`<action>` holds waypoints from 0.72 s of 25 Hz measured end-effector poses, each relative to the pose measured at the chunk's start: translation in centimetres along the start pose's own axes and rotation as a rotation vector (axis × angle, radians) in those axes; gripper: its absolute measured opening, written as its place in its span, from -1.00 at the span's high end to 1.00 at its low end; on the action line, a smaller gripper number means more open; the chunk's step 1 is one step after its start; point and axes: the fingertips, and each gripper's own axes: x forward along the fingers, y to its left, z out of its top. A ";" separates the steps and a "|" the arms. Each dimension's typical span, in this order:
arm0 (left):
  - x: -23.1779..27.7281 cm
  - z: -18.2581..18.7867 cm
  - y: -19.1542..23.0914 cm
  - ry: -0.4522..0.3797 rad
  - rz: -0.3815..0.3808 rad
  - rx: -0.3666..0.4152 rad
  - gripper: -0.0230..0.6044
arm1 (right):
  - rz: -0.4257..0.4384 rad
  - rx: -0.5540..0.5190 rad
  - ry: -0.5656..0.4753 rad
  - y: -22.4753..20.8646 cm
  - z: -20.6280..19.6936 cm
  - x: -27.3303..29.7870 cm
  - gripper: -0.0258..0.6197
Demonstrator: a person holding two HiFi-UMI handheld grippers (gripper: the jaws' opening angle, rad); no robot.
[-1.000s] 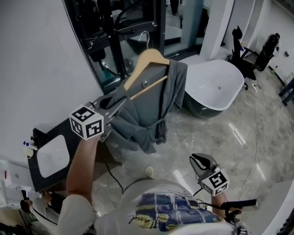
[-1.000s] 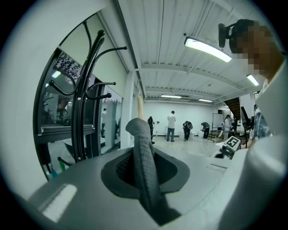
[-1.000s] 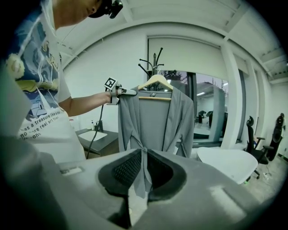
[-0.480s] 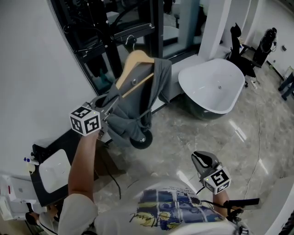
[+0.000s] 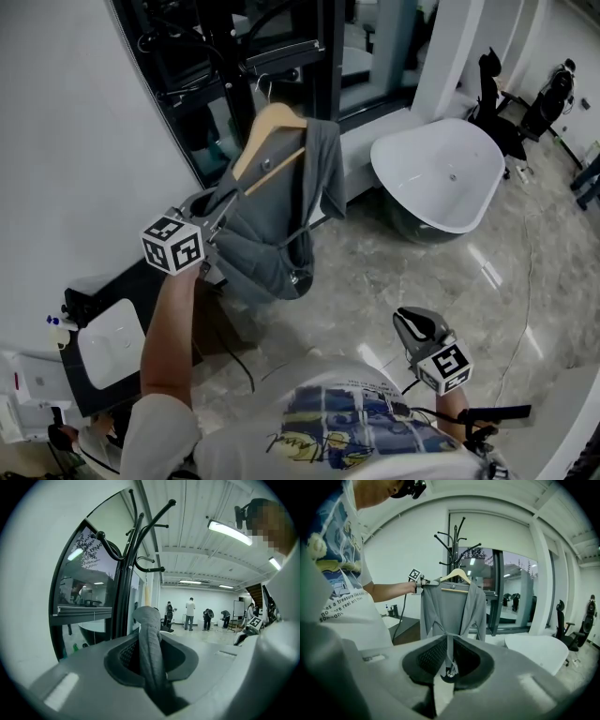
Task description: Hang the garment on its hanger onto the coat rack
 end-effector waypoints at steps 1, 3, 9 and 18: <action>-0.1 -0.1 0.2 0.001 0.006 0.002 0.73 | 0.004 -0.001 0.003 0.0 0.1 0.0 0.79; -0.2 -0.1 0.6 -0.002 0.013 0.005 0.73 | 0.013 -0.001 0.010 0.0 0.3 0.2 0.79; 0.4 -0.1 1.4 0.000 0.020 0.035 0.69 | 0.026 -0.002 0.021 0.1 0.3 0.0 0.79; -0.6 0.4 0.3 0.025 0.157 0.155 0.16 | 0.033 -0.007 0.010 0.5 -0.9 -2.9 0.79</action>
